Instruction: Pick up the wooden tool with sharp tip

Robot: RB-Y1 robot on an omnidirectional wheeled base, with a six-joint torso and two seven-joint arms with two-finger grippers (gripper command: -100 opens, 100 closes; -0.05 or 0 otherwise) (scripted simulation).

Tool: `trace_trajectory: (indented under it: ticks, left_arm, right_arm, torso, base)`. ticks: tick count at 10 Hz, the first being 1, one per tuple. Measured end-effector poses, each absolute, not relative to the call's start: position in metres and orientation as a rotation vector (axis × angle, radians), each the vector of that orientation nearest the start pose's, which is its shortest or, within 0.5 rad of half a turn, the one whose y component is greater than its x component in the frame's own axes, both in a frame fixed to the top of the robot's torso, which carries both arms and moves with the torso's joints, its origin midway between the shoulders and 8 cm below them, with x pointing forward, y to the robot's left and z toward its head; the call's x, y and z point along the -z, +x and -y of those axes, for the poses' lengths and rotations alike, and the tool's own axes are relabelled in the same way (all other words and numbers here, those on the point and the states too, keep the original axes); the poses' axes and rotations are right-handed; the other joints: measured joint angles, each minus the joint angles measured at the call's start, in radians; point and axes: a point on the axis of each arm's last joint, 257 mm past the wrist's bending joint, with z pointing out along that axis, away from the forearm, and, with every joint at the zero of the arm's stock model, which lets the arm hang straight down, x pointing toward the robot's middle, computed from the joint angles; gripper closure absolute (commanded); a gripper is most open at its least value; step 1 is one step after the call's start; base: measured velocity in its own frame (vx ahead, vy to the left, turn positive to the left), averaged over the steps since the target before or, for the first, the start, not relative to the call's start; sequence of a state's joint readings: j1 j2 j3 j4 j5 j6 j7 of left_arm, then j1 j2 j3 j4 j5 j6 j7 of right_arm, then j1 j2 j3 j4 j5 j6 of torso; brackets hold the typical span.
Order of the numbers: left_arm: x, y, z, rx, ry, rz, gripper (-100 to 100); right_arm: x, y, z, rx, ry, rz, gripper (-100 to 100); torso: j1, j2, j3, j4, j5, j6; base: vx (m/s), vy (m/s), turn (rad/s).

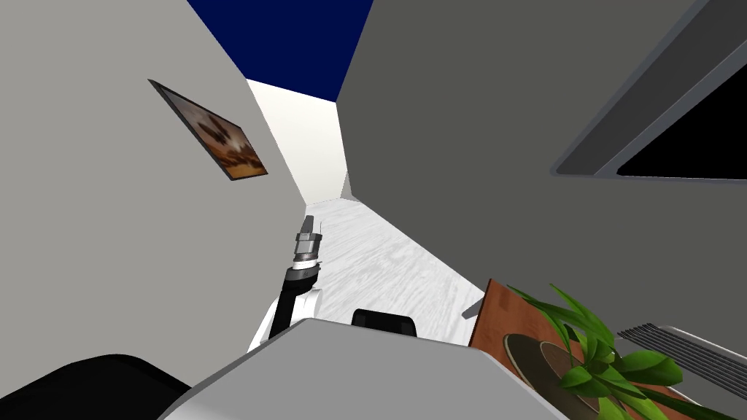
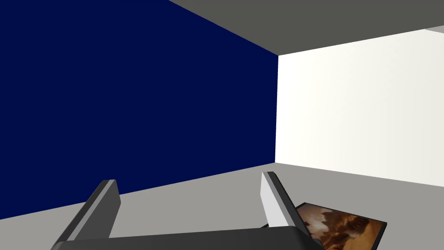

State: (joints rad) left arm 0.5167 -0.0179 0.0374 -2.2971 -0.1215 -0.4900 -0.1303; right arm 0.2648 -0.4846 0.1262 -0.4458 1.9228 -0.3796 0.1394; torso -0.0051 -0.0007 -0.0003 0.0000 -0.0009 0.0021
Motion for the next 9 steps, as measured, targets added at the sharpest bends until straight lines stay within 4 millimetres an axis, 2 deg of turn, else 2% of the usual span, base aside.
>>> trace_trajectory:
  ticks: [2, 3, 5, 6, 9]
  left_arm:
    - [-0.024, 0.341, -0.281, 1.057, -0.545, -0.702, 0]
    - [-0.024, 0.341, -0.281, 1.057, -0.545, -0.702, 0]
    - [-0.024, 0.341, -0.281, 1.057, -0.545, -0.702, 0]
    - [-0.024, 0.341, -0.281, 1.057, -0.545, -0.702, 0]
    - [-0.024, 0.341, -0.281, 1.057, -0.545, -0.702, 0]
  right_arm:
    - [0.661, -0.038, 0.458, 0.125, -1.081, -2.994, -100]
    - [0.665, -0.036, 0.452, 0.12, -1.026, -3.009, -100]
    - [0.668, -0.04, 0.447, 0.123, -1.05, -3.006, -100]
    - [0.668, -0.04, 0.446, 0.124, -1.052, -3.005, 100]
    - [0.668, -0.04, 0.446, 0.124, -1.051, -3.006, 100]
  torso:
    - [-0.001, 0.0, 0.0, 0.0, 0.0, 0.0]
    - [-0.005, 0.0, 0.001, 0.002, -0.004, -0.002]
    - [-0.01, 0.001, 0.002, 0.002, -0.006, -0.001]
    - [-0.012, 0.001, 0.002, 0.003, -0.007, -0.002]
    - [-0.011, 0.002, 0.003, 0.003, -0.007, -0.002]
  base:
    - [0.007, -0.08, 0.021]
    - [0.003, -0.016, 0.008]
    - [0.016, -0.027, 0.017]
    - [0.0, 0.0, 0.0]
    - [0.0, 0.0, 0.0]
